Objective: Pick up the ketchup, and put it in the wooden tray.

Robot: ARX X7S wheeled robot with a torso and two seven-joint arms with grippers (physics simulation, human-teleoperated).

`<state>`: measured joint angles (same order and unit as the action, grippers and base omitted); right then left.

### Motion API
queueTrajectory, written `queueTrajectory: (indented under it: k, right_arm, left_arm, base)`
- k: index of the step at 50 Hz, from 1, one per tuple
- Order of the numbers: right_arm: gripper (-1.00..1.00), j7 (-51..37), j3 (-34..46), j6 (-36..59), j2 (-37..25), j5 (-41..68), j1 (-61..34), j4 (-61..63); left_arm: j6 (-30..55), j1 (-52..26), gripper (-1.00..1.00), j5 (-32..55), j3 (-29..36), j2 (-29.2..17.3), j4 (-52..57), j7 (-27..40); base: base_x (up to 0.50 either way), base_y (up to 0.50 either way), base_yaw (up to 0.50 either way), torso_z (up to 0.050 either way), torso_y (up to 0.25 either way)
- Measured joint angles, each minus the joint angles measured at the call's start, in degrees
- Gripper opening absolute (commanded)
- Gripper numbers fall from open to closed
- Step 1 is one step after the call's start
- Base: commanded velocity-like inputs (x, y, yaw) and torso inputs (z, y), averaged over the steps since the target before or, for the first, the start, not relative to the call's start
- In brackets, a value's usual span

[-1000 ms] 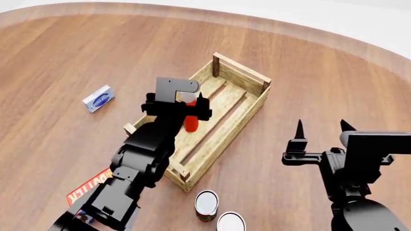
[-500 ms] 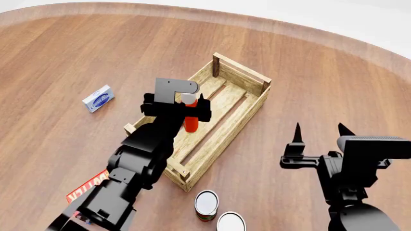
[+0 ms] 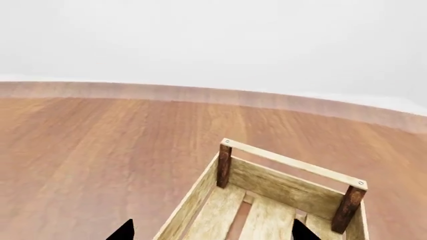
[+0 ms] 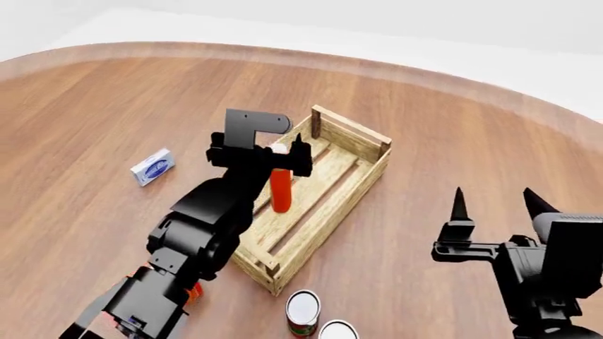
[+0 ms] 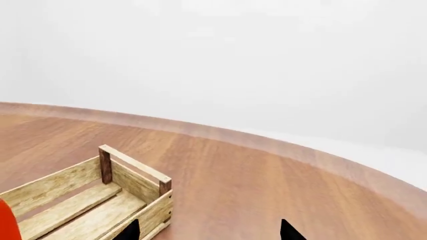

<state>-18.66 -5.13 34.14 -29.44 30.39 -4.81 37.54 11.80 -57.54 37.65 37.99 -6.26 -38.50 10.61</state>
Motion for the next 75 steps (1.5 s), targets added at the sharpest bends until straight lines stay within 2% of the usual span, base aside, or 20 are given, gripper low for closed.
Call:
queueTrajectory:
  k: [6,15,31,40,47,59,75]
  right_arm:
    - [1.00,-0.40,-1.38,1.59,-0.95,1.62,0.23,1.78]
    - [1.00,-0.86,3.99,2.03,0.90,-1.06,-6.52,-3.38]
    - [1.00,-2.00,9.00,1.82,2.61,-4.16,-11.14,-5.92]
    - [1.00,-3.67,8.95,2.88,1.79,-4.45,-9.11,-1.41]
    - [1.00,-5.50,8.25,3.48,1.01,-4.81,-5.83,3.30]
    - [1.00,-8.27,6.61,3.65,0.24,-5.16,0.00,10.26]
    - [1.00,-10.07,5.87,4.43,-0.49,-4.96,2.38,14.29]
  left_arm:
    - [0.40,0.21,1.00,0.12,0.16,-0.87,2.02,0.59]
    - [0.98,2.85,1.00,0.34,0.01,-5.14,12.50,3.63]
    - [2.42,14.91,1.00,6.27,-5.15,-20.86,44.38,12.53]
    - [0.05,25.14,1.00,10.26,-9.84,-29.27,57.05,17.00]
    - [-2.32,31.99,1.00,12.80,-13.20,-34.04,63.59,19.64]
    - [-5.15,39.17,1.00,15.53,-16.79,-38.24,68.80,22.27]
    - [-6.33,42.14,1.00,16.93,-18.47,-39.99,70.98,23.50]
  base:
    - [0.00,0.00,0.00,-0.025,0.202]
    - [0.00,0.00,0.00,-0.007,0.044]
    - [0.00,0.00,0.00,0.000,0.000]
    - [0.00,0.00,0.00,0.000,0.000]
    - [0.00,0.00,0.00,0.000,0.000]
    - [0.00,0.00,0.00,0.000,0.000]
    - [0.00,0.00,0.00,0.000,0.000]
